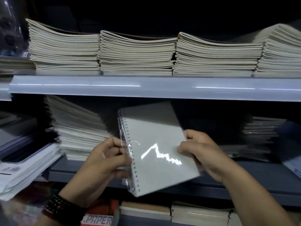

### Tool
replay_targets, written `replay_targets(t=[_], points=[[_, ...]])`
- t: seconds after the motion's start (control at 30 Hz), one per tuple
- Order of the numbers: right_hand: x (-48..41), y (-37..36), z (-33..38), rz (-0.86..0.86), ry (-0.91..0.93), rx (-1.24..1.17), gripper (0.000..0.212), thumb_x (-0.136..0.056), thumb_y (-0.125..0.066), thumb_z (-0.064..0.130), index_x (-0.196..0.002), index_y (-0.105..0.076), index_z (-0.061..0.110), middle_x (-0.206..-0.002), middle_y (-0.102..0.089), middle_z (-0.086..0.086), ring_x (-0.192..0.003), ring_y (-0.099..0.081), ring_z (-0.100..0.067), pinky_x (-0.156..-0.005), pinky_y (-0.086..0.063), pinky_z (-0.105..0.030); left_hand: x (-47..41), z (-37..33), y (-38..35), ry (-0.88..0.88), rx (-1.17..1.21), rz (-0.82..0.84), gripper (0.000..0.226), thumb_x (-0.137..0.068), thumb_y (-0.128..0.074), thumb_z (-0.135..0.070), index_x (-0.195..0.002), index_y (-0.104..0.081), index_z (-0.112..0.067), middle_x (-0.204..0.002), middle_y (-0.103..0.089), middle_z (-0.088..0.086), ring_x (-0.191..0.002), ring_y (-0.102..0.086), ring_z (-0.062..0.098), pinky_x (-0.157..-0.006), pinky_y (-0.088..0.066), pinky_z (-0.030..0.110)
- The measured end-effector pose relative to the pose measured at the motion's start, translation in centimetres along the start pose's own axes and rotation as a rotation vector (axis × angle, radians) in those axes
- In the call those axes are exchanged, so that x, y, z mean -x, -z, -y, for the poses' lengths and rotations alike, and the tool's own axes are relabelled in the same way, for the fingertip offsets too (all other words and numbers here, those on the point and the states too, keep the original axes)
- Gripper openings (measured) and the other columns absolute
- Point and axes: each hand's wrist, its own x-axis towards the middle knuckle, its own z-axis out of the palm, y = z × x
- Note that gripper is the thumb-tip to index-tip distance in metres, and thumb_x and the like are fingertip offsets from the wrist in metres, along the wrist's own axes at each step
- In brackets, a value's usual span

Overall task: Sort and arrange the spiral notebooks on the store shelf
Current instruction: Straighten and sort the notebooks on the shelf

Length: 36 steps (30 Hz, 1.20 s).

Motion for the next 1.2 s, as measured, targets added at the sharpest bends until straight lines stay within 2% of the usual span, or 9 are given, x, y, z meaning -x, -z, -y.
replay_targets(t=[0.23, 0.43, 0.53, 0.63, 0.73, 0.8, 0.97, 1.1, 1.2], points=[[0.8, 1.4, -0.7, 0.121, -0.015, -0.003, 0.04, -0.069, -0.063, 0.011, -0.109, -0.068, 0.013, -0.104, -0.076, -0.008, -0.092, -0.073, -0.024, -0.073, -0.056, -0.033, -0.8, 0.6, 0.1, 0.016, -0.021, 0.092, 0.038, -0.056, -0.082, -0.004, -0.089, -0.065, -0.006, -0.099, -0.071, 0.023, -0.08, -0.068, 0.032, -0.064, -0.058, 0.037], [-0.4, 0.4, -0.4, -0.303, 0.016, -0.02, 0.015, -0.087, -0.075, 0.01, -0.089, -0.061, 0.013, -0.091, -0.074, -0.012, -0.081, -0.072, -0.023, -0.073, -0.056, -0.031, -2.1, 1.7, -1.0, -0.07, -0.07, -0.214, 0.028, -0.087, -0.07, -0.006, -0.114, -0.07, -0.005, -0.105, -0.077, 0.01, -0.101, -0.074, 0.023, -0.085, -0.06, 0.027], [-1.1, -0.3, -1.4, -0.383, -0.003, 0.353, 0.022, -0.092, -0.072, 0.029, -0.091, -0.052, 0.02, -0.087, -0.063, 0.004, -0.075, -0.059, -0.007, -0.066, -0.045, -0.02, -2.7, 3.2, 0.4, -0.097, -0.382, -0.422, 0.02, -0.095, -0.061, 0.002, -0.098, -0.076, -0.011, -0.09, -0.079, 0.005, -0.09, -0.075, 0.022, -0.08, -0.061, 0.025], [-1.2, 0.0, -1.5, -0.415, -0.001, 0.837, 0.035, -0.096, -0.06, 0.045, -0.105, -0.065, 0.012, -0.093, -0.066, 0.001, -0.082, -0.061, -0.016, -0.066, -0.048, -0.027, -2.2, 3.7, 1.5, -0.005, -0.758, -0.431, 0.011, -0.092, -0.067, -0.017, -0.09, -0.076, -0.021, -0.08, -0.076, -0.004, -0.079, -0.071, 0.012, -0.067, -0.052, 0.021], [-0.1, 0.8, 0.3, -0.342, -0.201, 1.084, 0.057, -0.093, -0.044, 0.068, -0.077, -0.058, 0.015, -0.077, -0.062, -0.003, -0.07, -0.061, -0.022, -0.061, -0.048, -0.031, -2.0, 4.0, 1.3, 0.062, -0.818, -0.377, 0.015, -0.088, -0.074, -0.033, -0.084, -0.074, -0.018, -0.074, -0.073, -0.007, -0.07, -0.064, 0.004, -0.058, -0.041, 0.015], [0.0, 0.6, 0.3, -0.218, -0.329, 1.022, 0.065, -0.088, -0.042, 0.076, -0.074, -0.054, 0.014, -0.075, -0.06, -0.001, -0.064, -0.063, -0.019, -0.055, -0.047, -0.029, -2.7, 4.0, 1.0, 0.089, -0.838, -0.378, 0.035, -0.083, -0.079, -0.039, -0.069, -0.064, -0.01, -0.061, -0.063, -0.007, -0.058, -0.057, 0.007, -0.056, -0.038, 0.02], [-0.7, -0.8, -2.3, -0.177, -0.408, 0.397, 0.079, -0.08, -0.067, 0.067, -0.126, -0.048, 0.006, -0.127, -0.053, -0.008, -0.055, -0.068, -0.017, -0.049, -0.054, -0.028, -5.0, 3.9, 0.0, 0.143, -0.705, -0.385, 0.045, -0.084, -0.078, -0.029, -0.058, -0.042, -0.018, -0.05, -0.039, -0.002, -0.05, -0.043, 0.019, -0.057, -0.034, 0.031], [-1.1, -1.0, -3.2, -0.207, -0.404, 0.174, 0.083, -0.072, -0.079, 0.063, -0.124, -0.054, 0.004, -0.108, -0.061, -0.011, -0.044, -0.053, -0.013, -0.045, -0.043, -0.024, -5.6, 3.1, -0.7, 0.081, -0.545, -0.404, 0.02, -0.093, -0.066, -0.02, -0.083, -0.058, -0.006, -0.067, -0.056, 0.019, -0.06, -0.059, 0.025, -0.054, -0.05, 0.035], [-1.3, -1.1, -3.6, -0.204, -0.405, 0.128, 0.079, -0.07, -0.081, 0.062, -0.117, -0.059, 0.002, -0.09, -0.06, -0.011, -0.043, -0.049, -0.014, -0.046, -0.041, -0.024, -5.2, 1.9, -0.3, 0.01, -0.453, -0.452, 0.02, -0.09, -0.066, -0.028, -0.098, -0.057, -0.011, -0.087, -0.067, 0.013, -0.076, -0.065, 0.029, -0.074, -0.057, 0.057]])
